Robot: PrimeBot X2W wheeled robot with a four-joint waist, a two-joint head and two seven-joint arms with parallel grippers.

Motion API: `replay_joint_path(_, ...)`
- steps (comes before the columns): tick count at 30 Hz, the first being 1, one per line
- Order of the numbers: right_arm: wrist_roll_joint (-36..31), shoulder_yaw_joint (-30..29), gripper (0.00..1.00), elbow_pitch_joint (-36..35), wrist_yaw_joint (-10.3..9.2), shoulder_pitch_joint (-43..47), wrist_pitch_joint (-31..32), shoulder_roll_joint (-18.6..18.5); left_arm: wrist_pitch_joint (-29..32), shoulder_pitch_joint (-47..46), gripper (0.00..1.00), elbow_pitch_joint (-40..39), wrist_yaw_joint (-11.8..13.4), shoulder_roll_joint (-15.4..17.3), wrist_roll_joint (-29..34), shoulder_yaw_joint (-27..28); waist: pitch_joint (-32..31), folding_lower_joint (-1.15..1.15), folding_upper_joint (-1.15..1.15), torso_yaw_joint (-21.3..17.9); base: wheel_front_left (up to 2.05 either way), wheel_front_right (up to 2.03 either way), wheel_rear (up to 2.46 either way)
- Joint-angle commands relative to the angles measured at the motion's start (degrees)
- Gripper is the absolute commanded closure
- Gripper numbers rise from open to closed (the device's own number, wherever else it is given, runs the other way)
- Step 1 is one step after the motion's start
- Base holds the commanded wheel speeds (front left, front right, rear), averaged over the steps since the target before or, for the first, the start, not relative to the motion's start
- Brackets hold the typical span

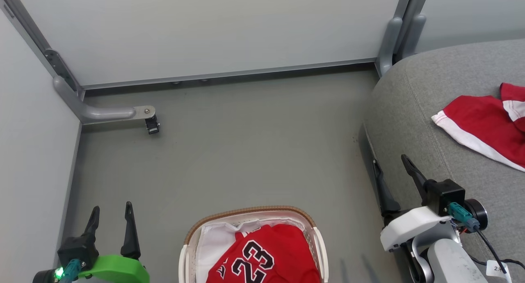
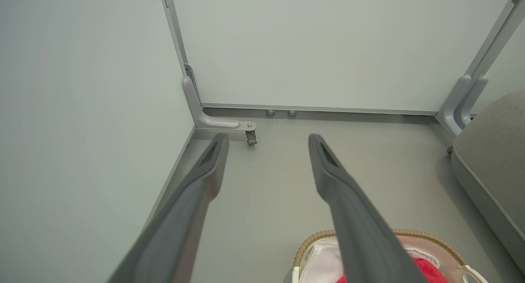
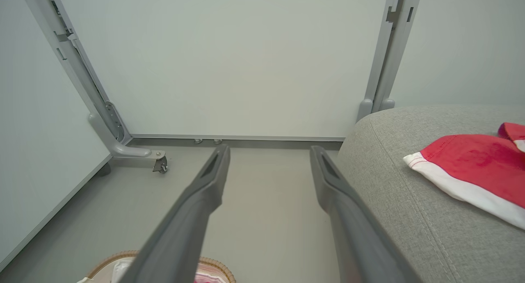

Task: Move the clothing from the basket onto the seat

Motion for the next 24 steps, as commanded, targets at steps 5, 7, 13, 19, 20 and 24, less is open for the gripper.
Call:
replay_joint_path(5,-0.52,-0.23,0.00,-1.18,-0.08,-1.21,-0.25,-0.25,-0.04,-0.98,0.00,-1.79,-0.14,0.55,-1.21,-1.16,2.64,0.00,0.00,-0.22,0.00,0.00,0.00)
replay_joint_path(7,-0.64,-0.21,0.00,-1.41,-0.08,-1.69,-0.25,-0.25,-0.04,-1.46,0.00,-2.62,-0.14,0.63,-1.71,-1.52,3.71,0.00,0.00,-0.38,0.00,0.00,0.00)
replay_joint_path(13,-0.33,-0.25,0.00,-2.42,-0.08,-3.44,-0.25,-0.26,-0.04,-3.04,0.00,-3.47,-0.14,1.41,-4.09,-2.65,7.74,0.00,0.00,-1.20,0.00,0.00,0.00)
replay_joint_path(19,-0.67,0.05,0.00,-4.07,-0.08,-6.12,-0.25,-0.25,-0.04,-6.42,0.00,-2.00,-0.14,3.52,-5.82,-6.15,13.59,0.00,0.00,-2.63,0.00,0.00,0.00)
replay_joint_path(20,-0.53,0.07,0.00,-4.45,-0.08,-6.57,-0.25,-0.26,-0.04,-6.87,0.00,-1.75,-0.14,3.72,-6.22,-6.64,14.56,0.00,0.00,-2.88,0.00,0.00,0.00)
replay_joint_path(24,0.04,0.26,0.00,-5.77,-0.08,-8.39,-0.25,-0.23,-0.04,-9.62,0.00,-0.82,-0.15,4.80,-8.03,-9.22,18.58,0.00,0.00,-4.09,0.00,0.00,0.00)
